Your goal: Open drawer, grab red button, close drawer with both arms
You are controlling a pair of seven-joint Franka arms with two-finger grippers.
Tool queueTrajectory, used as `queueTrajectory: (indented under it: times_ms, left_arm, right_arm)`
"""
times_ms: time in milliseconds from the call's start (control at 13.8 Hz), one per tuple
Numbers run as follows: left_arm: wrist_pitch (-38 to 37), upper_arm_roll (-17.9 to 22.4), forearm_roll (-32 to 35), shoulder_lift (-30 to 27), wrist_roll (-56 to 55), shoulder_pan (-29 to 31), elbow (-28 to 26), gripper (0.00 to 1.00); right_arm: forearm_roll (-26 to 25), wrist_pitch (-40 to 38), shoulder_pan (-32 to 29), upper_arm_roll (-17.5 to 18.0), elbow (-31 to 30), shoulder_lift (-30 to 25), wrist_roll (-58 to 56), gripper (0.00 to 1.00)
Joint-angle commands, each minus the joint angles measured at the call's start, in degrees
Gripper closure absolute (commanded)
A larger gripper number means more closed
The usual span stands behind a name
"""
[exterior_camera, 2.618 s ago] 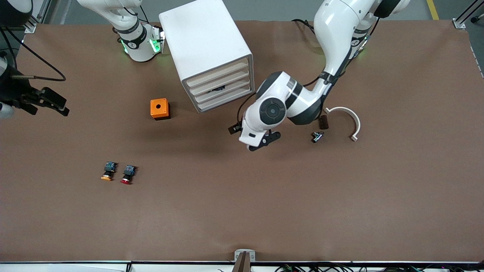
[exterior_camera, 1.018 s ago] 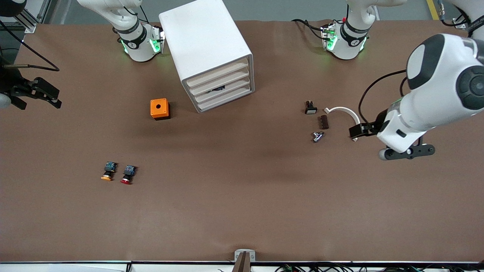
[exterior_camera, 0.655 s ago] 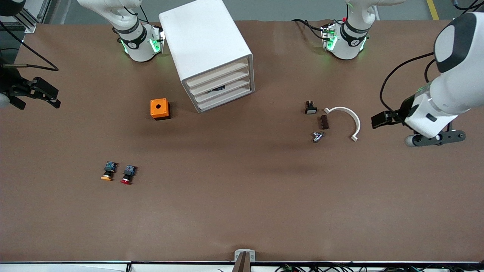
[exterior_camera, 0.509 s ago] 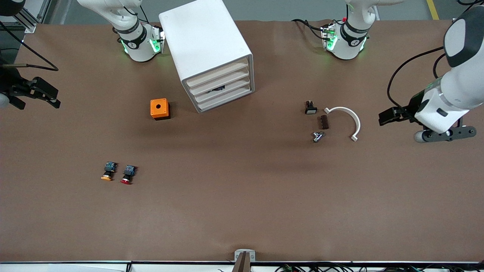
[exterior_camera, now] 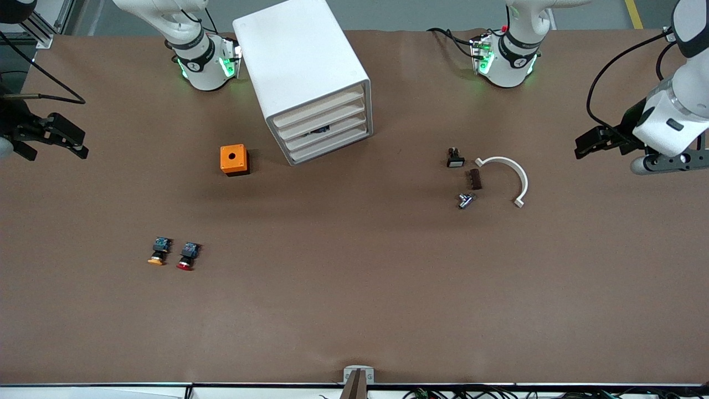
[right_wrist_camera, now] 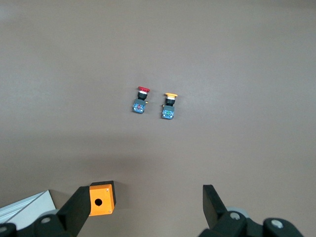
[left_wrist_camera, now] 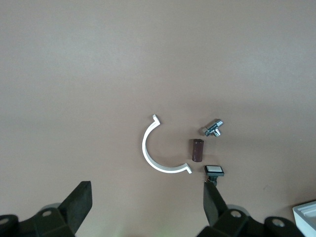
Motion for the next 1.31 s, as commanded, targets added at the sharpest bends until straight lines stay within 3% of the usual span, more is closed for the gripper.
queueTrajectory:
  times_ms: [0, 727, 1236]
  left_arm:
    - [4.3, 1.7, 0.8, -6.7, 1.3, -0.1, -8.0, 0.01]
    - [2.7, 1.6, 0.4, -1.7, 0.6, 2.4, 4.4, 0.01]
    - [-0.4, 1.2, 0.2, 1.7, 0.5, 1.9, 8.8, 0.01]
  right_arm:
    - [-0.2, -0.7, -0.8, 0.5, 0.8, -0.1, -0.6, 0.00]
    - [-0.2, -0.7, -0.8, 0.5, 0.9, -0.1, -0.6, 0.00]
    - [-0.2, -0.7, -0.8, 0.5, 0.9, -0.1, -0.6, 0.00]
